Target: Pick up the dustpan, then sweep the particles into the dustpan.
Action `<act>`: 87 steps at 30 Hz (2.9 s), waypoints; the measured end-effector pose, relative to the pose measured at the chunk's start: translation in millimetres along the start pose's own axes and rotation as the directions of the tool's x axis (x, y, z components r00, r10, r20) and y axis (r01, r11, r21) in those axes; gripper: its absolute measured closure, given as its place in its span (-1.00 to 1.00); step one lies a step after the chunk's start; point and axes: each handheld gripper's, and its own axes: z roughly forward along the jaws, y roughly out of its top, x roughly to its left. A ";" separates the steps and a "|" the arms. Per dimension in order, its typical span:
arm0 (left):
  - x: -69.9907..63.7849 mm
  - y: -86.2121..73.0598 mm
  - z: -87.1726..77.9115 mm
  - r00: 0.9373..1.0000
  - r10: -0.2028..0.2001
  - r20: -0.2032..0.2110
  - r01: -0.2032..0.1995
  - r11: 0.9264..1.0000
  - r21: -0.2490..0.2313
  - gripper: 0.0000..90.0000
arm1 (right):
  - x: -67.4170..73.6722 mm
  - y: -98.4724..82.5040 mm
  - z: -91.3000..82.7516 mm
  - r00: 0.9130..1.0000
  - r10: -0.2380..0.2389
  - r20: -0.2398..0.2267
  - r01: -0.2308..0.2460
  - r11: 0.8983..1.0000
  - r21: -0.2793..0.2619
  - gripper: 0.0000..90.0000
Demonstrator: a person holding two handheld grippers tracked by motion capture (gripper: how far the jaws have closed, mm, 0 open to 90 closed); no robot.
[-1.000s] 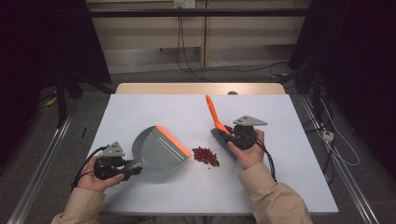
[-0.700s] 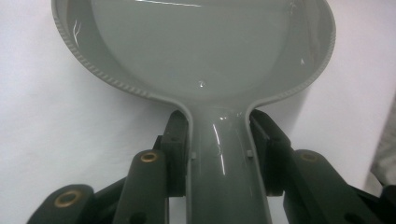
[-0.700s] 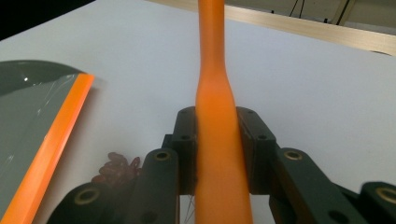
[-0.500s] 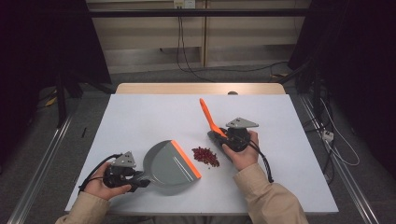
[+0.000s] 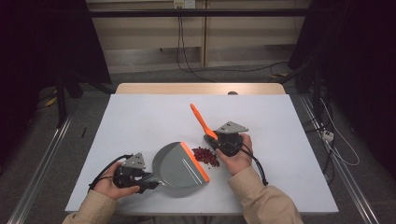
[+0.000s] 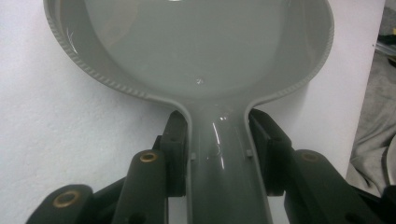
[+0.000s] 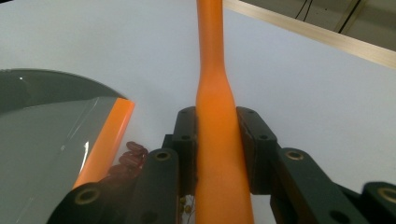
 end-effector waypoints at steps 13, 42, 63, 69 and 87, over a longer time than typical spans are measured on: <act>-1.0 -3.8 -0.1 1.000 0.000 -0.005 0.000 1.000 0.014 0.21 | -9.6 -0.9 -8.3 1.000 0.005 -0.011 -0.005 0.999 0.034 0.46; -3.7 2.3 -3.4 1.000 0.018 0.016 -0.019 0.999 0.036 0.39 | 18.5 -15.9 -8.0 0.999 -0.029 0.034 0.030 1.000 -0.009 0.59; -5.9 9.5 2.7 0.999 0.025 0.028 -0.027 0.998 0.059 0.39 | 36.1 -16.8 -5.8 0.999 0.032 0.010 -0.032 0.999 -0.032 0.58; -6.5 9.5 3.8 1.000 0.006 0.030 -0.007 0.999 0.044 0.39 | 39.4 -15.6 -5.3 0.999 0.043 0.009 -0.042 0.999 -0.029 0.58; -6.3 9.3 4.1 1.000 0.001 0.029 -0.002 0.999 0.043 0.39 | 50.4 -15.5 -4.7 0.998 0.066 0.012 -0.065 0.997 -0.036 0.58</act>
